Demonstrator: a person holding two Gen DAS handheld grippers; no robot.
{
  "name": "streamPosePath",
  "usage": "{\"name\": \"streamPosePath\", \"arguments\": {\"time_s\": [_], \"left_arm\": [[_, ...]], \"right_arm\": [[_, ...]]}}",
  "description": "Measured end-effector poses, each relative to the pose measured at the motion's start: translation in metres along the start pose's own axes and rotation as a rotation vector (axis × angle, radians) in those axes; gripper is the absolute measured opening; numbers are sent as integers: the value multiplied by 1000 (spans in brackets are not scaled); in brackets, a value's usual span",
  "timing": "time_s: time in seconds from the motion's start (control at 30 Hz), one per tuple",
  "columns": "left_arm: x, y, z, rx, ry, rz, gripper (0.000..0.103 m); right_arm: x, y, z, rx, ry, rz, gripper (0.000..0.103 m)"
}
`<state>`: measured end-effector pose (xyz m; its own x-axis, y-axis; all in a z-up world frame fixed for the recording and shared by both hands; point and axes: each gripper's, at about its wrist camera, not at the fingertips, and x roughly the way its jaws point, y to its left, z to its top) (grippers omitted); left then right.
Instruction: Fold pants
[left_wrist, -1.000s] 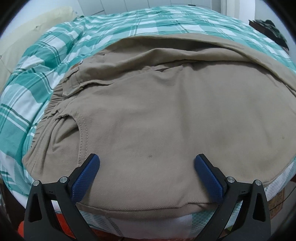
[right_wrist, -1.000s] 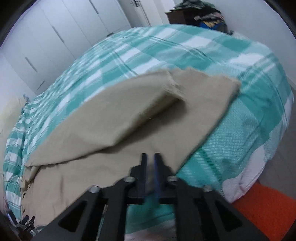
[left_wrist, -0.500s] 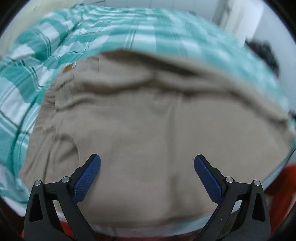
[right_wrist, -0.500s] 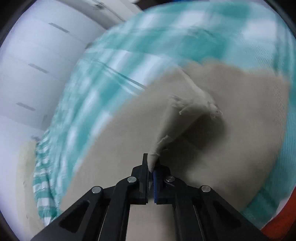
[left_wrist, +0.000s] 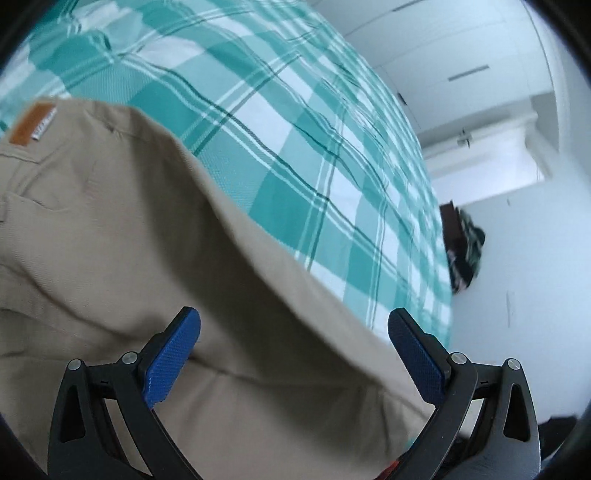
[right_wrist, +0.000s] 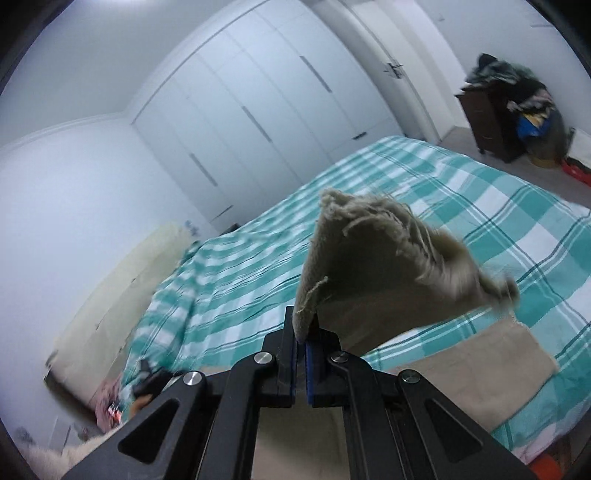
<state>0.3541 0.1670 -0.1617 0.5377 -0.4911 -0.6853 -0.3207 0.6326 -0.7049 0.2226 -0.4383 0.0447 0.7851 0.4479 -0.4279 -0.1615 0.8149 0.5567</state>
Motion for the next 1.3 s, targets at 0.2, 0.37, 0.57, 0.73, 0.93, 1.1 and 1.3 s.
{"name": "streamPosePath", "arguments": {"time_s": [0.2,0.37,0.57,0.73,0.93,1.1,1.3], "left_arm": [[6,-4,16,5,26,32,89],[16,1,25,-17,100,54,6],[2,-15,16,-36,24,75,4],[-101,-63,4,54,-245,-68,5],[-131,-23,-75,151,-245,16,8],[-42,43,-157,108,38,158,11],[-42,48,-167,94,57,187,9]], "right_arm": [[-46,13,-18,-81,12,108,3],[-67,7,-28,-186,73,125,3],[20,-67,-7,-77,290,-154,3],[90,-56,84,-160,149,-113,3],[67,-62,115,-143,67,-8,3],[66,-166,12,49,270,-199,3],[73,-256,-68,272,449,-360,3]]}}
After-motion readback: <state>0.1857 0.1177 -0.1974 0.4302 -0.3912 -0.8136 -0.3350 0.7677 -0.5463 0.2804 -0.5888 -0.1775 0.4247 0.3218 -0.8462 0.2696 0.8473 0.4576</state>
